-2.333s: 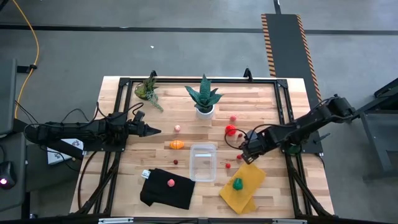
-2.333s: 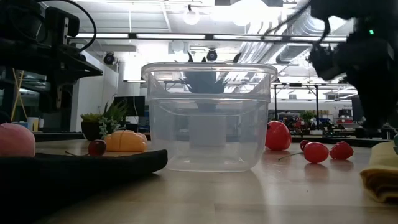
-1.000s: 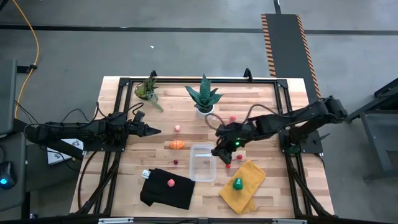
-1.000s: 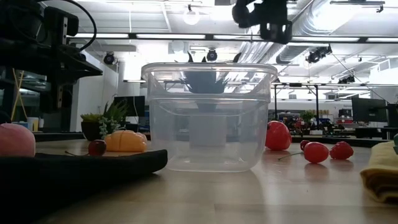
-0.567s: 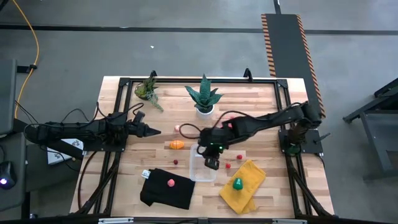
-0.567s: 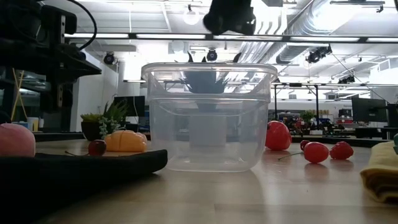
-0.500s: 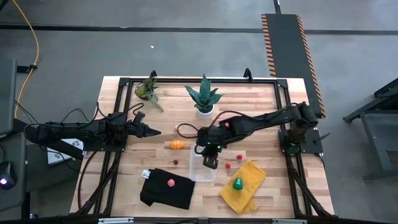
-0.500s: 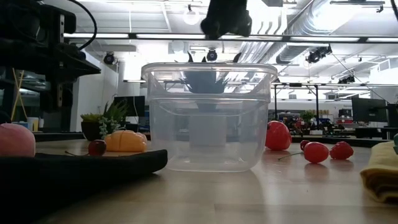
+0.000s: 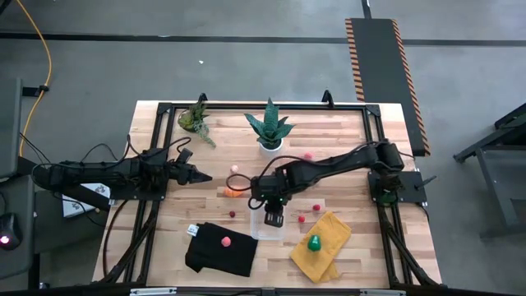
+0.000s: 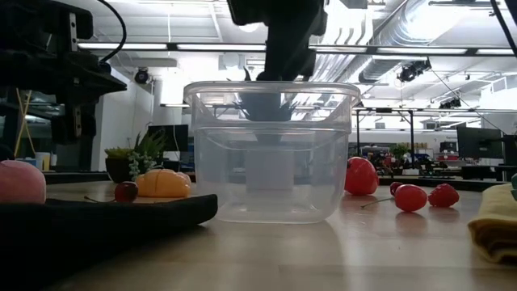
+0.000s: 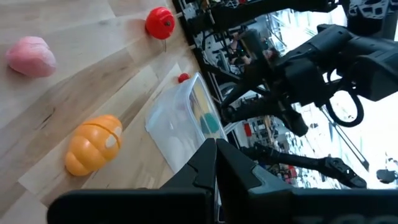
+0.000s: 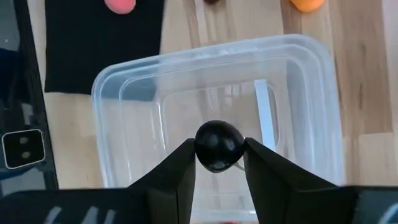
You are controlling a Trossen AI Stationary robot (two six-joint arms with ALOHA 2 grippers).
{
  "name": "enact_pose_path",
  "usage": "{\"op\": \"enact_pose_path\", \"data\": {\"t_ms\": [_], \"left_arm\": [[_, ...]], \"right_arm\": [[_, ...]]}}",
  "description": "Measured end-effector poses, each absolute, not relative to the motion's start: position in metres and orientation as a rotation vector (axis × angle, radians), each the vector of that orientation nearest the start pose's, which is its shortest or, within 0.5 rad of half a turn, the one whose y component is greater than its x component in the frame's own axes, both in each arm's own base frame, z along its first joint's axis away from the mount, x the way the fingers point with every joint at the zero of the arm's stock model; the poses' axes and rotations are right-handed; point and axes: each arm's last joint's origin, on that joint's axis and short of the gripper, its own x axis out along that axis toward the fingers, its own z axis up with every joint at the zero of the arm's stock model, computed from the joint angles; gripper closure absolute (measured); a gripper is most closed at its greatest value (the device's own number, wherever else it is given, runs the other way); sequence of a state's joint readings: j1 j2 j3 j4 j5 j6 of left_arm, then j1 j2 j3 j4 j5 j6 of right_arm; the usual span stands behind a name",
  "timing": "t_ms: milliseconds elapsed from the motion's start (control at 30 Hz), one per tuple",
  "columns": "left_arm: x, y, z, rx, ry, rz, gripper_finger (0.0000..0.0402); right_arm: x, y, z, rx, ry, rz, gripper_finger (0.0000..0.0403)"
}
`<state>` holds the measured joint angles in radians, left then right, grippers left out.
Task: Pick and placing Produce into tupperware
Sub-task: Put the black cherry into the transparent container
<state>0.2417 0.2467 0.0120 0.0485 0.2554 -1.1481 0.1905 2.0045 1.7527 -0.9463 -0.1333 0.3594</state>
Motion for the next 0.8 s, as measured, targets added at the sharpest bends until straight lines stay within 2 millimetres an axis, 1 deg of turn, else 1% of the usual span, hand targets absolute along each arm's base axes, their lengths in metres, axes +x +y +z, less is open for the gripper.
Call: {"op": "enact_pose_path", "data": {"t_ms": [67,267,533,800], "left_arm": [[0.109,0.019,0.152,-1.191,0.169,0.092,0.0401],[0.109,0.019,0.152,-1.166,0.17,0.09,0.0401],[0.109,0.019,0.151,-1.149,0.17,0.089,0.0401],[0.109,0.019,0.151,-1.147,0.171,0.089,0.0401]], "right_arm": [[0.412,0.083,0.246,0.281,1.249,0.059,0.0293],[0.411,0.083,0.242,0.273,1.276,0.051,0.0293],[0.414,0.084,0.228,0.267,1.323,0.04,0.0293],[0.414,0.084,0.228,0.266,1.319,0.042,0.0293]]}}
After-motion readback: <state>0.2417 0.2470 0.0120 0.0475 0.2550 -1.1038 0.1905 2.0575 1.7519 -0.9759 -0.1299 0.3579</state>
